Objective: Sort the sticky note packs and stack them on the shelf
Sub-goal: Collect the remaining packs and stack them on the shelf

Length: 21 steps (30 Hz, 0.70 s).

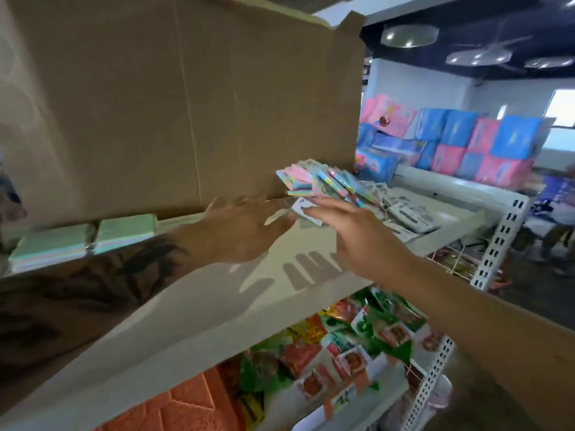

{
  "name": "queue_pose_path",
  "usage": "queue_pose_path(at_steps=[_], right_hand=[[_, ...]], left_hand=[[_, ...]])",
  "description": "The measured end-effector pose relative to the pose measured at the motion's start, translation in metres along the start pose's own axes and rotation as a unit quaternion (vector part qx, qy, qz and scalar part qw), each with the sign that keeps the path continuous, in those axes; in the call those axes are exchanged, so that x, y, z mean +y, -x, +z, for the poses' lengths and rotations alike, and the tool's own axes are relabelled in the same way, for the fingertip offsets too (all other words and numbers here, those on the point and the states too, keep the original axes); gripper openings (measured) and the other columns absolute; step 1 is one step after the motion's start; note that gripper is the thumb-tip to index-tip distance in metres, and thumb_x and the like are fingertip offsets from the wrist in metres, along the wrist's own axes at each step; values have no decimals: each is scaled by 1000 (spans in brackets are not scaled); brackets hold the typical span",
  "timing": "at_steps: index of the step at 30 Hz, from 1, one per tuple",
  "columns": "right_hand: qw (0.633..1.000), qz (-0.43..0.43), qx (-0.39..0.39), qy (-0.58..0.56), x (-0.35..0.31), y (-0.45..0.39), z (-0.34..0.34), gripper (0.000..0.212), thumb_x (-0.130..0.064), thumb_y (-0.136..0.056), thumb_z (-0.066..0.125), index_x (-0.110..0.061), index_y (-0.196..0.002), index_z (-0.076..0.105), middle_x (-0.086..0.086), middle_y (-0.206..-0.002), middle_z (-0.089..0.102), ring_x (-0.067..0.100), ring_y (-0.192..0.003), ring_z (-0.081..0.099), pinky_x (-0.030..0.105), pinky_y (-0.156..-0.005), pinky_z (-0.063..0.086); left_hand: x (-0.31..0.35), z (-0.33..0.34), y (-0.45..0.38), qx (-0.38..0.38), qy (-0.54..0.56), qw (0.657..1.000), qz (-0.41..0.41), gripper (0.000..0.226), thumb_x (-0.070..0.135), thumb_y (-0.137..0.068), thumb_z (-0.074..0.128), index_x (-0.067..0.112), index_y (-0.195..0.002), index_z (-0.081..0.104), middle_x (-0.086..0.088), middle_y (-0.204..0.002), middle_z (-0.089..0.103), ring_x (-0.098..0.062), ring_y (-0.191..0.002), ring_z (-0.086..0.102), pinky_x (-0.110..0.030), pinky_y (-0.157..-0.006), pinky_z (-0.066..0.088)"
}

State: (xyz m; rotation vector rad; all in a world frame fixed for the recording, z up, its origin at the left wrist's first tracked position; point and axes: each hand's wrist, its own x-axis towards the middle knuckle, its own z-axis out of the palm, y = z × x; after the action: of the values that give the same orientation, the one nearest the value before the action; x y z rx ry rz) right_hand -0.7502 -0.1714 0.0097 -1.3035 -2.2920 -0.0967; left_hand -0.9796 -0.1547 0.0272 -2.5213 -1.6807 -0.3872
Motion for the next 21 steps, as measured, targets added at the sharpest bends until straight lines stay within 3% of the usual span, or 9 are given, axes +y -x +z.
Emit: queue_pose_path(at_steps=[4, 7, 10, 14, 17, 21], right_hand=[[998, 38, -31, 33, 46, -25, -7, 91, 19, -79, 44, -31, -156, 43, -1, -164, 35, 26, -144, 41, 43, -110, 43], [997, 45, -30, 47, 85, -40, -8, 80, 12, -86, 47, -27, -155, 43, 1, -163, 36, 30, -141, 45, 43, -110, 43], [997, 35, -11, 64, 121, -54, -10, 58, -13, -100, 53, -24, -156, 41, 1, -160, 39, 27, -138, 47, 41, -107, 43], [998, 37, -36, 44, 165, -75, -13, 57, -43, -99, 57, -26, -152, 43, 3, -159, 41, 28, -139, 48, 46, -109, 46], [998, 11, -61, 3, 192, -91, -14, 56, -66, -89, 60, -33, -133, 51, -5, -132, 58, 22, -115, 60, 45, -95, 53], [993, -31, -93, -63, 219, -108, -18, 55, -67, -83, 69, -36, -124, 47, -13, -113, 63, 14, -101, 63, 44, -87, 55]], left_hand=[[3, 18, -51, 15, -6, 1000, 9, 67, 76, -94, 10, 48, -150, 33, 14, -159, 39, -16, -145, 37, -53, -117, 29], [17, 30, -85, 26, -31, 999, -3, 67, 74, -98, 18, 41, -155, 30, 10, -163, 33, -15, -151, 27, -50, -121, 21], [34, 38, -117, 56, -60, 997, -3, 73, 76, -94, 25, 35, -155, 30, 4, -163, 36, -18, -149, 31, -47, -119, 21], [58, 42, -149, 82, -68, 994, -6, 84, 81, -83, 28, 34, -152, 33, 6, -160, 39, -19, -148, 35, -50, -120, 25], [73, 45, -167, 76, -78, 993, -36, 91, 84, -78, 36, 32, -153, 33, 5, -162, 35, -20, -149, 32, -55, -122, 21], [91, 46, -181, 81, -101, 987, -100, 94, 90, -77, 40, 30, -150, 39, 6, -157, 43, -18, -143, 40, -54, -120, 24]])
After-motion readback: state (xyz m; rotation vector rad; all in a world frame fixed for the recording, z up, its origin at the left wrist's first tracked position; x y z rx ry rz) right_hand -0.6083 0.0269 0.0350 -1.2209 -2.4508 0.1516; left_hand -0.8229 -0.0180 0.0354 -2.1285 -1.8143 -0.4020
